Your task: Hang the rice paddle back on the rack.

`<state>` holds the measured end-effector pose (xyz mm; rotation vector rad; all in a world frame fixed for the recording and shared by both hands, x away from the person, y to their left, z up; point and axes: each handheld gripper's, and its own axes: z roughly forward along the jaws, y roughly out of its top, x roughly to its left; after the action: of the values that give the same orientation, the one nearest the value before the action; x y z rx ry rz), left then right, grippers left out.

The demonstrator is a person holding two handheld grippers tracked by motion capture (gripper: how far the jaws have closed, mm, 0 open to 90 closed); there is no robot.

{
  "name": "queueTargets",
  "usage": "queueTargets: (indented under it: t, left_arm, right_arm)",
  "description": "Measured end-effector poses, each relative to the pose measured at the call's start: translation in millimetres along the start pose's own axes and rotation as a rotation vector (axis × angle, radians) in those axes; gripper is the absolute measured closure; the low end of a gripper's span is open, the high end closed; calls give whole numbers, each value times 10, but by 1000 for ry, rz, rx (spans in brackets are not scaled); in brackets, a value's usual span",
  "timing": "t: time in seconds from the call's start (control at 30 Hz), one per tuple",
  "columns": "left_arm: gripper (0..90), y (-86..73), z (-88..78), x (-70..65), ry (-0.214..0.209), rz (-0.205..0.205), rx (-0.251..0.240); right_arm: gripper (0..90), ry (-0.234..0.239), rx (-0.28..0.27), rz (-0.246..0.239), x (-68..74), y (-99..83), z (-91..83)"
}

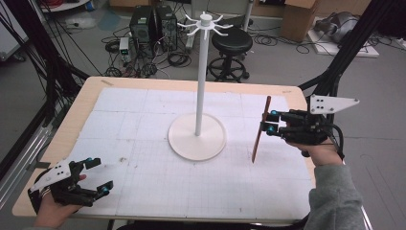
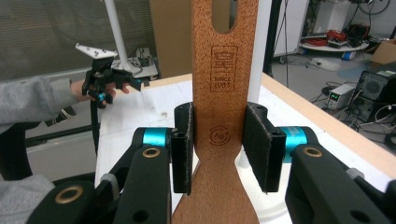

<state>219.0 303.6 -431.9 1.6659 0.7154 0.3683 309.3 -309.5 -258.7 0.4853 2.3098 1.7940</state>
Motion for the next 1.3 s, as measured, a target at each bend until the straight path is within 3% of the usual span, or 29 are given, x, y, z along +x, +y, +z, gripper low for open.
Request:
queueTargets:
  t: [0.17,0.57,0.97,1.3]
  left_arm:
    - [19,4,5,-8,2,15,6]
    - [19,8,-5,19,12,0,-14]
    - [19,3,-22,17,10,-2,-15]
    - [19,-19,-30,34,10,-18,-17]
  right_arm:
    - [646,11,-5,-7,-35,151,69]
    - [646,-9,-38,-24,-49,513,264]
    - [646,-42,-18,-50,-42,825,399]
    - [646,-47,11,-62,-174,1005,467]
